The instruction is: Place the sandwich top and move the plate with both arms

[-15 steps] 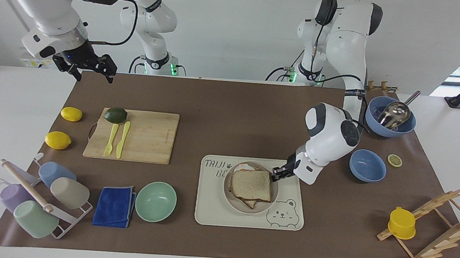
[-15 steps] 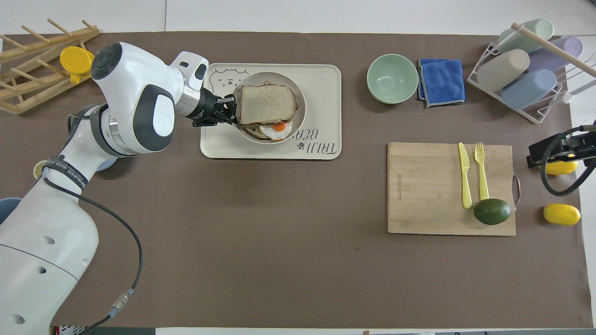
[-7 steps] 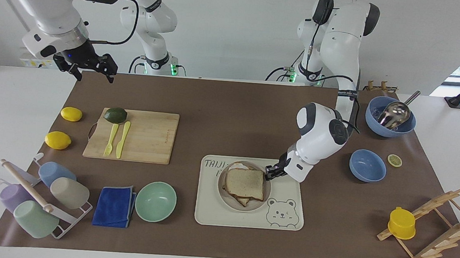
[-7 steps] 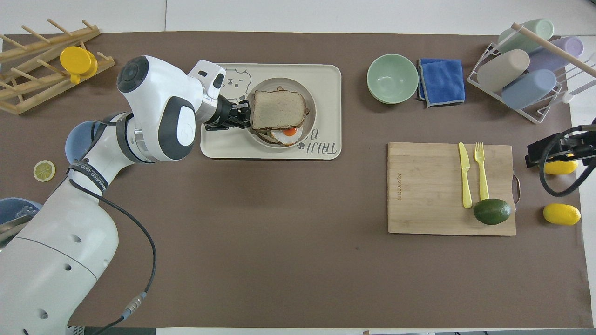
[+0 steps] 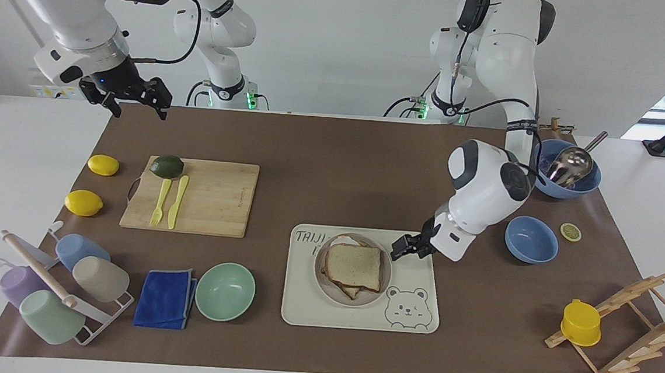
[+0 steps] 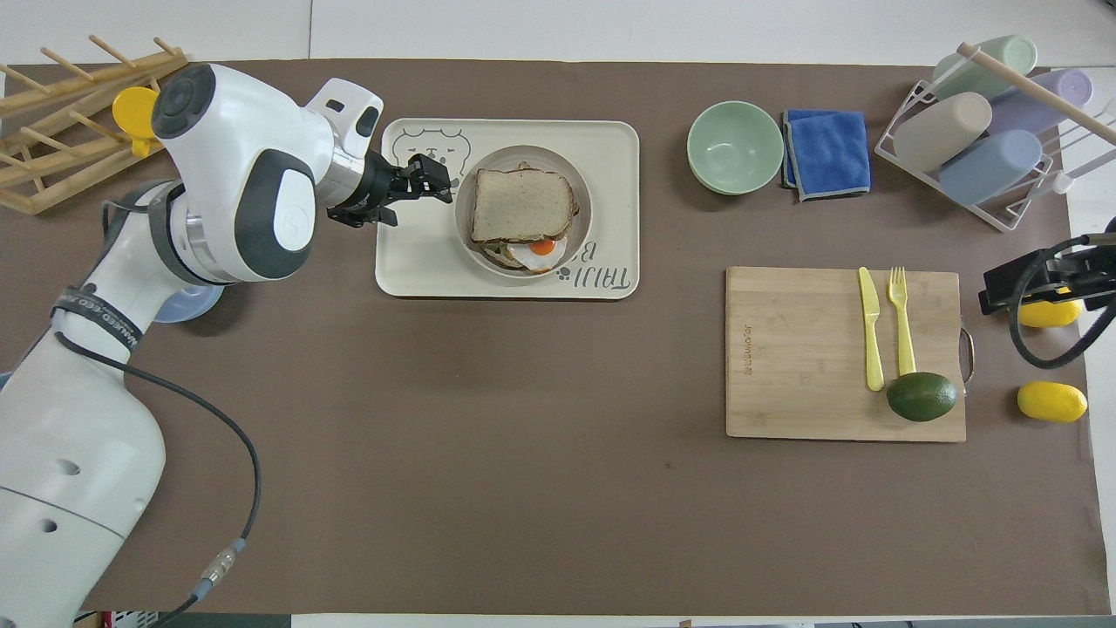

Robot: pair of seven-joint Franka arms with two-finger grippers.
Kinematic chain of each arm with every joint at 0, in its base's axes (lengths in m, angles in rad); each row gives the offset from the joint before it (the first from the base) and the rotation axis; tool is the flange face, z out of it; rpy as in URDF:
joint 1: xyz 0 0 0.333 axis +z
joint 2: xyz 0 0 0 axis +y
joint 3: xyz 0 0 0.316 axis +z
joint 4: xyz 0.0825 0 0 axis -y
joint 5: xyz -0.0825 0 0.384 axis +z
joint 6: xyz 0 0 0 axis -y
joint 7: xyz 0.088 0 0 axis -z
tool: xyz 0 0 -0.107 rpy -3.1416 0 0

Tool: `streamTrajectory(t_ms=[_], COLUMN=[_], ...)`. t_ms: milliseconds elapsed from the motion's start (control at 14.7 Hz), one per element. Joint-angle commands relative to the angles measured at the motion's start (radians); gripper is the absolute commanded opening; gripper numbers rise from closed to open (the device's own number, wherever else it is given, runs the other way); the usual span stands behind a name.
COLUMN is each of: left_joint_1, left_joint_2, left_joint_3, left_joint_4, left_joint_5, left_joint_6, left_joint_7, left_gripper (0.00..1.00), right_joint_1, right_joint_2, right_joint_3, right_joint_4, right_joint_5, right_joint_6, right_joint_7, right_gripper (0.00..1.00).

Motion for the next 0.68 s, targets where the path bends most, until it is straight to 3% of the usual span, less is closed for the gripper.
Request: streamTrajectory(t_ms=[0,136,272,612], left_joint_1=[0.009,0.009,0.013,0.058], left_joint_2=[-0.145,-0.221,-0.301,-0.447], left_joint_3=[0.062,0.073,0.076,0.083], left_joint_4=[-0.023,-0.023,-0.031,-0.029], left_joint_5=[0.095,0.192,0.315,0.319], left_joint_6=[-0.168,-0.254,-0.346,-0.523], left_joint_7=[0.012,0.042,0.198,0.227], left_gripper=[1.0,1.0,1.0,1.0], right_joint_1=[-0.005,-0.005,-0.007,-0.005], right_joint_2=[-0.004,-0.003,-0.003,-0.003], right_joint_3=[-0.001,-0.001,-0.001,0.001], right_joint_4=[0.004,0.004,0.004,0.004], right_joint_5=[0.021,0.021,0.021,0.018], right_joint_6=[0.003,0.008,0.006,0.008], right_joint_7=[-0.021,-0.021,-0.021,-0.022], right_gripper=[1.0,1.0,1.0,1.0])
